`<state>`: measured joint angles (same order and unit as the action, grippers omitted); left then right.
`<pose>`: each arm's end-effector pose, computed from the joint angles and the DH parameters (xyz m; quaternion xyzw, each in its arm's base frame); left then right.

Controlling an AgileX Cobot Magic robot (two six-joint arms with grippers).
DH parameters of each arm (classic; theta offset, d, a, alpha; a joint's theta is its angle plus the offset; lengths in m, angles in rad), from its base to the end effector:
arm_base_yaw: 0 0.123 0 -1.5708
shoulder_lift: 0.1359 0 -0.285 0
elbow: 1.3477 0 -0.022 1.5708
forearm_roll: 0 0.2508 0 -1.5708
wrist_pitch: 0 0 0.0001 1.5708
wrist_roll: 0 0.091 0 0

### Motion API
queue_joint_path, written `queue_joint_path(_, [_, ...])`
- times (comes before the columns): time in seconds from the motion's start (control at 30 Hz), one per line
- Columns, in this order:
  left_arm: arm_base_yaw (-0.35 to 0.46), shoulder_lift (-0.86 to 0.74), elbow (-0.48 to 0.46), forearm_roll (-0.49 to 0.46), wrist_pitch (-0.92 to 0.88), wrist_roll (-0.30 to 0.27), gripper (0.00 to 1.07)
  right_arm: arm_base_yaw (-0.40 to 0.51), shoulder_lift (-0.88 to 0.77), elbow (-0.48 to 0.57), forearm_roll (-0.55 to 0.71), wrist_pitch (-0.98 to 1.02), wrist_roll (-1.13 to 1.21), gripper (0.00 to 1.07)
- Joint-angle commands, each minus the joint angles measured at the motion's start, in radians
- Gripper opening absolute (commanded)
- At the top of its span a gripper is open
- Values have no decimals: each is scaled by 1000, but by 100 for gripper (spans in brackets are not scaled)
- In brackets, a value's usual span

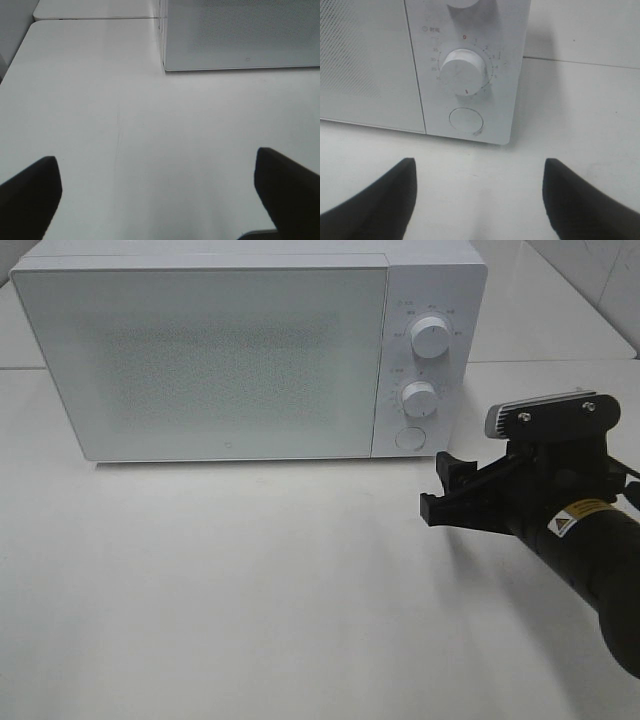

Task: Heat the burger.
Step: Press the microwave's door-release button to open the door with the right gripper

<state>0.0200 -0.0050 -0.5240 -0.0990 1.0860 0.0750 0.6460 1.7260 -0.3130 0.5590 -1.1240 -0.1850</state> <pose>-0.0096 -0.0082 0.2821 0.0267 0.8508 -0.0245 0.5242 0.2186 0.1103 0.1367 -0.0722 0.7821 0.0246 0.6185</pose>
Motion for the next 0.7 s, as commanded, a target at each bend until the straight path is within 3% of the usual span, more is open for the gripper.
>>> queue_joint_path(0.03, [3, -15, 4, -3, -14, -1, 99, 29, 8, -23, 29, -17, -13, 69])
queue_joint_path(0.4, [3, -15, 4, -3, -14, -1, 99, 45, 9, -52, 48, 7, 75, 67])
queue_joint_path(0.7, [3, -15, 4, -3, -14, -1, 99, 45, 9, -52, 48, 5, 640, 55])
